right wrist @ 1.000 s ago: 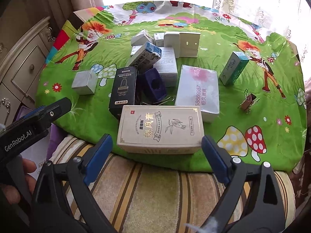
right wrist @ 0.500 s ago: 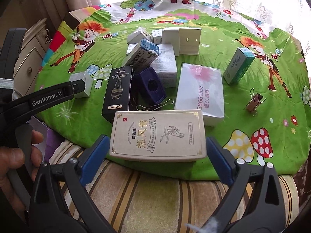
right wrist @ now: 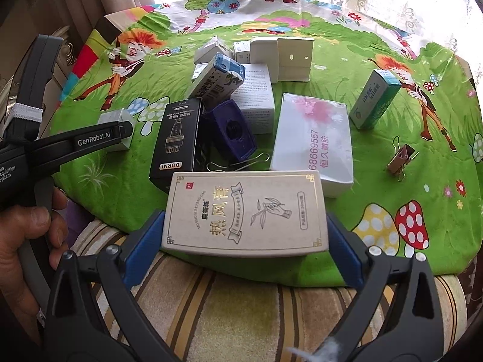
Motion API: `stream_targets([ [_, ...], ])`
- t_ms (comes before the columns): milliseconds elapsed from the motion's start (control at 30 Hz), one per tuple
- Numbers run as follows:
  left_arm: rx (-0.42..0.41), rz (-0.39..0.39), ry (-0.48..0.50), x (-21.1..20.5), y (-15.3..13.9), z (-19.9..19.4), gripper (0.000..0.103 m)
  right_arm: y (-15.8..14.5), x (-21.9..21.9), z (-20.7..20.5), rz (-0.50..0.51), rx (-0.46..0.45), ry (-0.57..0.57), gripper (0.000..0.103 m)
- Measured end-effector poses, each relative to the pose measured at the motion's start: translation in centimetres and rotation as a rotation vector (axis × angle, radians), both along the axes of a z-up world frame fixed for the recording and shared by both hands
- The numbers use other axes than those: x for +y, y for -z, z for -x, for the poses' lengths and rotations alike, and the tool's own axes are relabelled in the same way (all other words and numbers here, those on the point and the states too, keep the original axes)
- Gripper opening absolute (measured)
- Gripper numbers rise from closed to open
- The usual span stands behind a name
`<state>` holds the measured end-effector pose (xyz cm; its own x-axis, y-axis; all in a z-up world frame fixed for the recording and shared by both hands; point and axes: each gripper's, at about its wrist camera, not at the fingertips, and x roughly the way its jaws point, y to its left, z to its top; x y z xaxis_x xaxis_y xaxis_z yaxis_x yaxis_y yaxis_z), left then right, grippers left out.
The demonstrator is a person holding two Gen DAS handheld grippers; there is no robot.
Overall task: Organize rigid objects
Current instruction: 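Grasp the grey cube box with the left tool while the right tool grasps the cream box, then carry the grey cube and cream box into the purple-rimmed box and release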
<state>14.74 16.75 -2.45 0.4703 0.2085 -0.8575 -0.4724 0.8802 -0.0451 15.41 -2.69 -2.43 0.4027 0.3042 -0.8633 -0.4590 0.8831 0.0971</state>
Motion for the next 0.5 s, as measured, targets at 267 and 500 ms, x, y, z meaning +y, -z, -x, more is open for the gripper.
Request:
stream_targets([
  [267, -0.033, -0.016, -0.031, -1.3, -1.5, 2.3, 0.046, -0.1, -0.9, 0.2, -0.049, 0.011, 0.007, 0.100],
  [500, -0.079, 0.022, -0.054, -3.5, -2.9, 5.9, 0.046, -0.1, -1.7, 0.4, -0.099, 0.015, 0.010, 0.099],
])
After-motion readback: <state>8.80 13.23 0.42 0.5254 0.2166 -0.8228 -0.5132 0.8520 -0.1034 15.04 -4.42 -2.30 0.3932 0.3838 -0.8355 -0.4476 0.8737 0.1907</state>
